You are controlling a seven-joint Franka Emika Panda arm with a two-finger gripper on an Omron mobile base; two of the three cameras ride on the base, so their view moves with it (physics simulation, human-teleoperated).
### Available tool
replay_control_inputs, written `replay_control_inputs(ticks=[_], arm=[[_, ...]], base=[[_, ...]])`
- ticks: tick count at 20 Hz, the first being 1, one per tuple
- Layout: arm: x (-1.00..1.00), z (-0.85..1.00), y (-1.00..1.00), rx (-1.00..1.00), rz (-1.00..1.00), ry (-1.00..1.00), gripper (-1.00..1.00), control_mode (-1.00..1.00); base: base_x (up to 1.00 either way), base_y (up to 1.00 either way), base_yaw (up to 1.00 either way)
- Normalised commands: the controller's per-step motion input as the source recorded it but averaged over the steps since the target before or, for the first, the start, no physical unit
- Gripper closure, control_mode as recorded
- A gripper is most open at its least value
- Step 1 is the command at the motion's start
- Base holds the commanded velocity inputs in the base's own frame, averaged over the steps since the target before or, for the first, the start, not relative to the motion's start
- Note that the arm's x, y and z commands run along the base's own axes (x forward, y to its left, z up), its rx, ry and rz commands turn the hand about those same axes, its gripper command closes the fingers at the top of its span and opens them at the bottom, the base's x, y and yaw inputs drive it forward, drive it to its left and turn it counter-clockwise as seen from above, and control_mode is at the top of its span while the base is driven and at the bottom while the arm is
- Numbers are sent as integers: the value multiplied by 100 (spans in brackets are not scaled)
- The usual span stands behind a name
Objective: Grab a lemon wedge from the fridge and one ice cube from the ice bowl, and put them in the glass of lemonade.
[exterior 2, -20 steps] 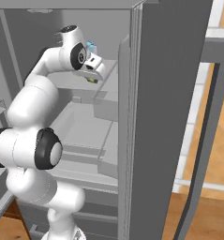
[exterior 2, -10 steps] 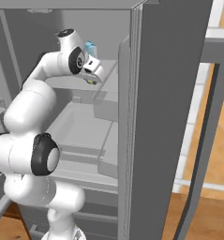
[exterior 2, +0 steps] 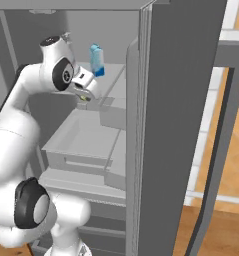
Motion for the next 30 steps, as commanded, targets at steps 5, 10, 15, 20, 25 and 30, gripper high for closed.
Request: replay_control_inputs(ticks=[5, 10, 15, 20, 25, 30], arm=[[-100, -17, -1, 0, 18, -16, 100, -100], [-100, -11, 0, 7, 36, -16, 100, -100], [-100, 2, 0, 0, 17, -18, 100, -100], [-81, 0, 1, -2, 1, -3, 100, -100], [-27, 0, 5, -3, 0, 0, 100, 100], [0, 0, 0, 0, 0, 0, 100, 100]], base=[[0, 0, 0], [0, 0, 0], [0, 0, 0], [0, 0, 0], [-48, 4, 0], [-96, 0, 0]])
